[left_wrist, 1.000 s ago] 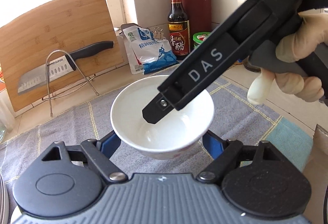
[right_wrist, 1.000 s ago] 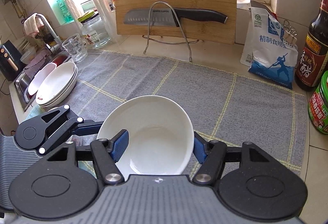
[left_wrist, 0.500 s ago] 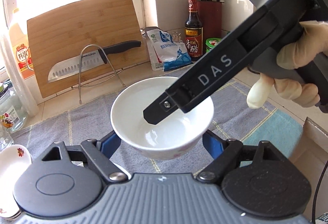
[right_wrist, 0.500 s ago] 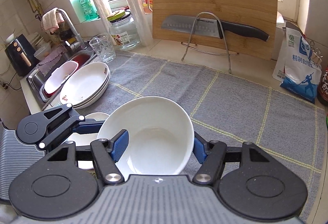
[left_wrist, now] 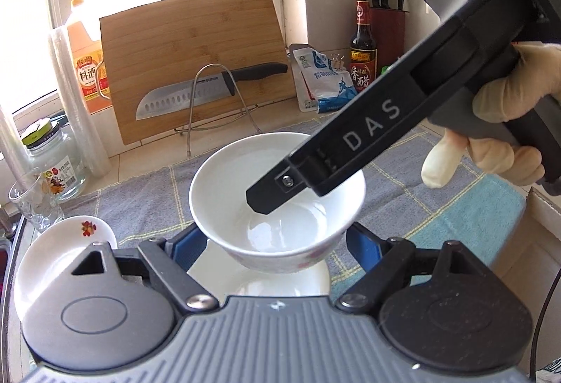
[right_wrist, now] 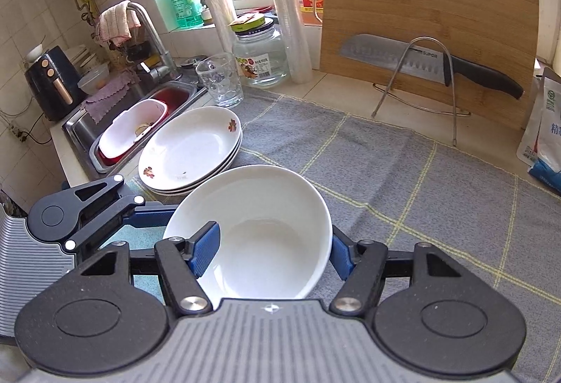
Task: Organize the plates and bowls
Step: 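Lift the pink-print bowl with the right tool and carry it toward the bowl stack, then lower the pink-print bowl onto the bowl stack and open the right tool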
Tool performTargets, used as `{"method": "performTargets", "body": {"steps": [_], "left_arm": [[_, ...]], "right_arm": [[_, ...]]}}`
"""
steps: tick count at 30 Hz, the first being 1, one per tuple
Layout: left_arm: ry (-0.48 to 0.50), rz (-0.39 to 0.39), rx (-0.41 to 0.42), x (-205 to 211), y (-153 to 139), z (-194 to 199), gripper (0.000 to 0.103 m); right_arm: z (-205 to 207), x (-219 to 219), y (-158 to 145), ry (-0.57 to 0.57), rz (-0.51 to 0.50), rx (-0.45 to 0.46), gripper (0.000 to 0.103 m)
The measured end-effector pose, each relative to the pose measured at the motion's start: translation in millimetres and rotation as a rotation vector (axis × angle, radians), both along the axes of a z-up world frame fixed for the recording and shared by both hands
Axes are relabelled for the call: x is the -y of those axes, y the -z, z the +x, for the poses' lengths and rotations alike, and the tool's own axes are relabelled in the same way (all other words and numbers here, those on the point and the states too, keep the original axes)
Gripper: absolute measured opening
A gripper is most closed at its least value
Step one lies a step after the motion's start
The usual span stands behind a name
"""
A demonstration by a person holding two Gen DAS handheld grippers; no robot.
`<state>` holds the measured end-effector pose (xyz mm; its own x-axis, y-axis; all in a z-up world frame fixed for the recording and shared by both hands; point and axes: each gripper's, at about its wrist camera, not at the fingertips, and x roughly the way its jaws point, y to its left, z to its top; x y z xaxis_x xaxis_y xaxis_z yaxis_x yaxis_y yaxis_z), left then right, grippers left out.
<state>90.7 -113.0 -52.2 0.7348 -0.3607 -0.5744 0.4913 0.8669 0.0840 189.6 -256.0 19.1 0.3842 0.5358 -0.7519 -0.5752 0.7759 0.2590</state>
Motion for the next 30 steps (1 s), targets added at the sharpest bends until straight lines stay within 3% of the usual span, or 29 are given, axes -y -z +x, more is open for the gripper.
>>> {"method": "performTargets", "body": {"steps": [13,30], "left_arm": [[-0.014,0.009,-0.042,-29.7,11.2,-4.0,0.086],[0.031,0.011,-0.104,-28.5,20.9,-2.1,0.086]], "right_arm": [[-3.2,-33.8,14.4,-0.009,-0.016,-0.034,0.071],[-6.8,-31.7,34.0,0.015,-0.054,-0.085,0.071]]}}
